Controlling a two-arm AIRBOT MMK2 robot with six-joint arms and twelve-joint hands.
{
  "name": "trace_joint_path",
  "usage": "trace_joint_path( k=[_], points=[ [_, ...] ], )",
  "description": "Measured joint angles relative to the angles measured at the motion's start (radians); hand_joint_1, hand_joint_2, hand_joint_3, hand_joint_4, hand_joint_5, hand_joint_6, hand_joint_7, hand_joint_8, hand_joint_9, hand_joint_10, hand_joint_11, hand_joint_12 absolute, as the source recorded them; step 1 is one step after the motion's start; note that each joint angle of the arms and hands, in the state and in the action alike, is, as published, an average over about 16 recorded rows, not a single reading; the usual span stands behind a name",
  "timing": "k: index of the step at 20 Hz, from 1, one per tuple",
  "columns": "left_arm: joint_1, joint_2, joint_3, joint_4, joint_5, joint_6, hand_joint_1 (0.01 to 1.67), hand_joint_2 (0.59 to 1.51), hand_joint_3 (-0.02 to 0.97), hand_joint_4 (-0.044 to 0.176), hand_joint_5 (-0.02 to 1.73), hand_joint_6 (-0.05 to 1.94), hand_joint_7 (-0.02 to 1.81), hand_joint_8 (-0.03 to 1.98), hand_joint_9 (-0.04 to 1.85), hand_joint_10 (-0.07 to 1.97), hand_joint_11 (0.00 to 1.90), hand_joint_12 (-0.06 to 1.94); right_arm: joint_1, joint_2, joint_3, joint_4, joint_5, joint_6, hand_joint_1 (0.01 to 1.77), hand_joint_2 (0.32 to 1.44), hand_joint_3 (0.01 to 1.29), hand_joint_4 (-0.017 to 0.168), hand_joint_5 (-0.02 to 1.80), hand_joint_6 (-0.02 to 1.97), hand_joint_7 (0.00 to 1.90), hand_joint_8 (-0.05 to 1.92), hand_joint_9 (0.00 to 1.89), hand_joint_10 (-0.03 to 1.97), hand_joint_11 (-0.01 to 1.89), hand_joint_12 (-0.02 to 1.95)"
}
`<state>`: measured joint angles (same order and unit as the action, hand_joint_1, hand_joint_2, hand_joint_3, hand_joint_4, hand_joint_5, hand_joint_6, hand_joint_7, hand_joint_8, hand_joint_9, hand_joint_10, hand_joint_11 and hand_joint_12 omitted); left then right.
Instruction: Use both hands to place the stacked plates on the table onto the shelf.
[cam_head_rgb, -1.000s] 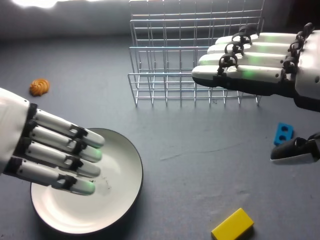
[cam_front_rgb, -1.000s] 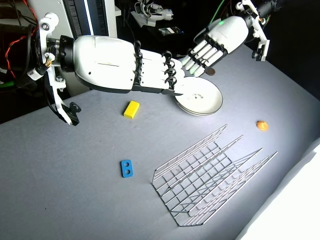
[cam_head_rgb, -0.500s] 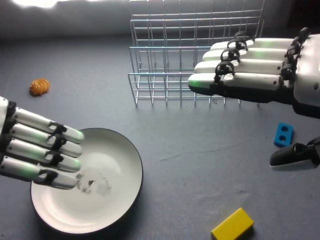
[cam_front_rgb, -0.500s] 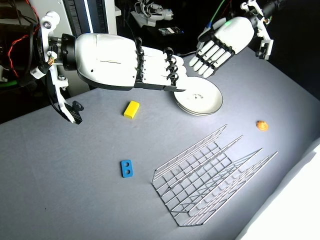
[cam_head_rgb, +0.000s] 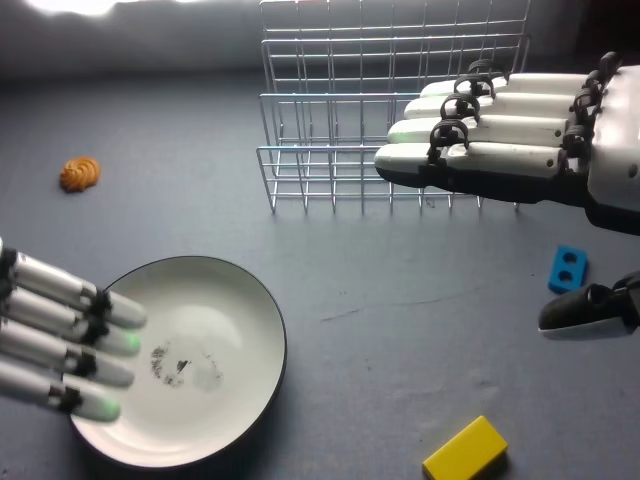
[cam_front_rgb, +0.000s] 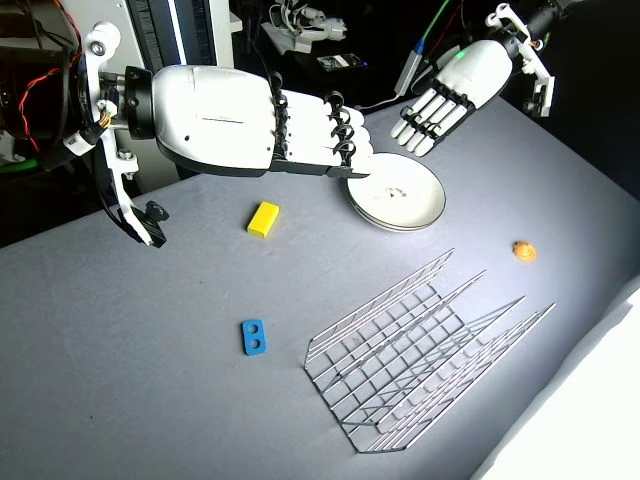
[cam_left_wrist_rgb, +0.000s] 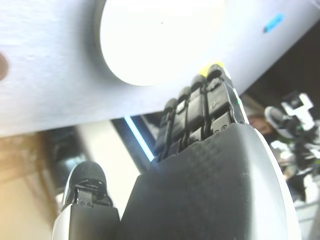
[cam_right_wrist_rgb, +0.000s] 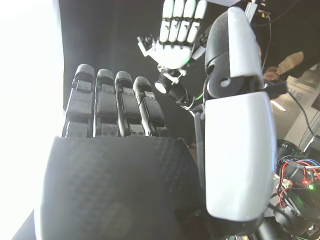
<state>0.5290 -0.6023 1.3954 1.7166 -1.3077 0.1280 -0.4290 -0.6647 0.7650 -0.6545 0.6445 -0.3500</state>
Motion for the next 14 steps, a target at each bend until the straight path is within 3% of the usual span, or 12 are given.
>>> trace_joint_path(
  k=[6,14],
  points=[
    [0.08,-0.034,0.013,-0.04,0.041,0.047,0.01,1.146,0.024,0.001,0.01,-0.02,0.01,-0.01,0.02,0.0,0.02,-0.01,0.0,-0.002,0.0,-0.005,0.001,0.0,1.09,0.96,0.02,-0.003,0.02,0.02,0.02,0.02,0.01,0.01,0.02,0.05],
    [0.154,-0.061,0.035,-0.1,0.143,0.057,0.01,1.148,0.023,0.001,0.02,-0.02,0.01,-0.01,0.02,0.0,0.02,-0.01,0.0,-0.003,0.0,-0.009,0.004,0.0,1.08,0.95,0.02,-0.003,0.02,0.02,0.02,0.02,0.01,0.01,0.02,0.02]
  ],
)
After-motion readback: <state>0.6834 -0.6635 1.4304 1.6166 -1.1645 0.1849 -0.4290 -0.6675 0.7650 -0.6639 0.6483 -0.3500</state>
